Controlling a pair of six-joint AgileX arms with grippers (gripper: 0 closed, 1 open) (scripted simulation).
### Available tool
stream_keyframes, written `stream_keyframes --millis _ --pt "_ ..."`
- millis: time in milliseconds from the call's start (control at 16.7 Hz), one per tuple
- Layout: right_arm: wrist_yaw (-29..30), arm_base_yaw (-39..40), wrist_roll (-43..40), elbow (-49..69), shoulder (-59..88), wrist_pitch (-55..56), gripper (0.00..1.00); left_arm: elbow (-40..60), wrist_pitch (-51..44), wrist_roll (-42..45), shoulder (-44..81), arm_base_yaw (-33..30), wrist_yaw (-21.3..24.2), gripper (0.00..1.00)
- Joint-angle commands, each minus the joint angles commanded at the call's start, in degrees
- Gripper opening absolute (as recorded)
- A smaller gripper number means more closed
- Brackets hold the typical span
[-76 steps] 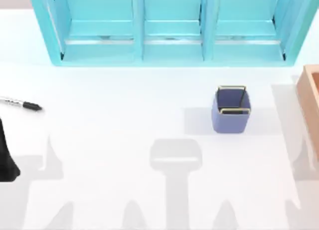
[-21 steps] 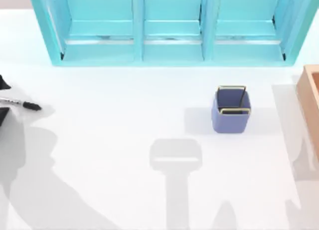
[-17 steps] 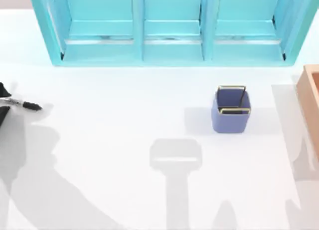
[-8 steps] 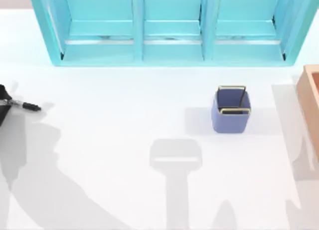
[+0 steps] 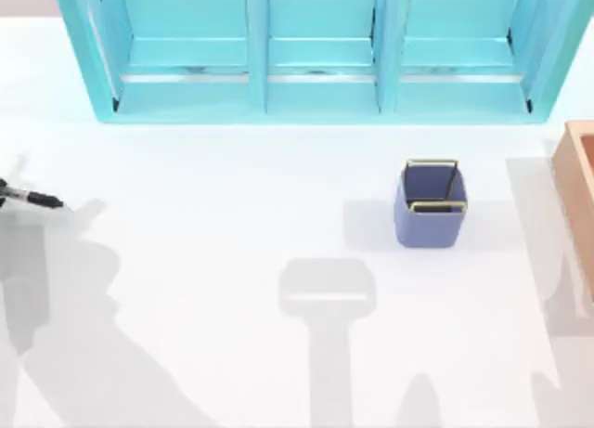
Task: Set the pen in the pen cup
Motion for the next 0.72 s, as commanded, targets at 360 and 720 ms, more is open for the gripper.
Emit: stream_keyframes --millis 360,720 --pt "0.0 0.0 0.0 0.0 0.0 0.0 1.0 -2.69 -21.16 4.53 -23.56 5.32 3.08 0.0" --pt "0.0 0.0 0.0 0.0 0.0 0.0 1.0 -5.85 -40.09 8.7 -43.21 10.18 5.9 0.0"
